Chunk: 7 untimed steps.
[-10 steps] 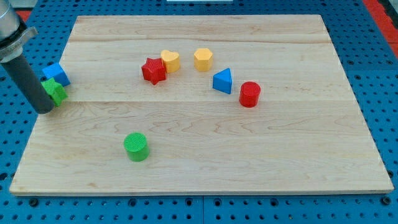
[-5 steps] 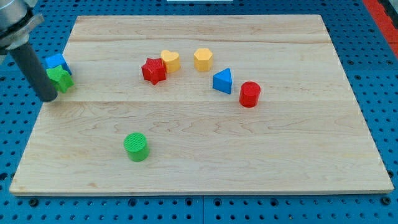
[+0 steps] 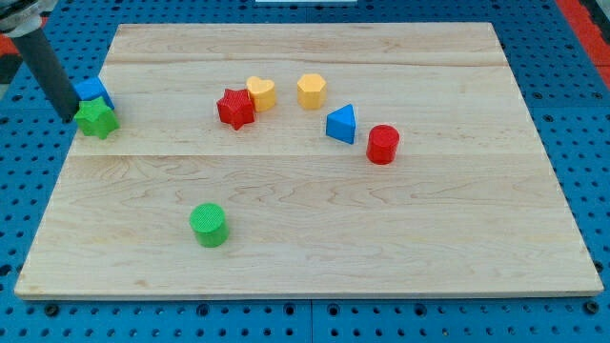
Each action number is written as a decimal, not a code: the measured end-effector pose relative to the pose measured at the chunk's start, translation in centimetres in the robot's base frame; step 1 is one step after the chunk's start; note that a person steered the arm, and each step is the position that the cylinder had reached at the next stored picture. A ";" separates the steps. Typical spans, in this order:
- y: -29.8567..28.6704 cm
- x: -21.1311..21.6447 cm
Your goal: Push the blue cube a bit up
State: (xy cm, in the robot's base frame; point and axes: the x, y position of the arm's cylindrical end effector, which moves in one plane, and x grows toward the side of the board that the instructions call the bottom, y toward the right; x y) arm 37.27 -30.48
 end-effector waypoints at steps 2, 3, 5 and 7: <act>0.0 -1.9; 0.0 -2.4; 0.4 -4.8; 0.3 -4.4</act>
State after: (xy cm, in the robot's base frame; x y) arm 32.86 -30.15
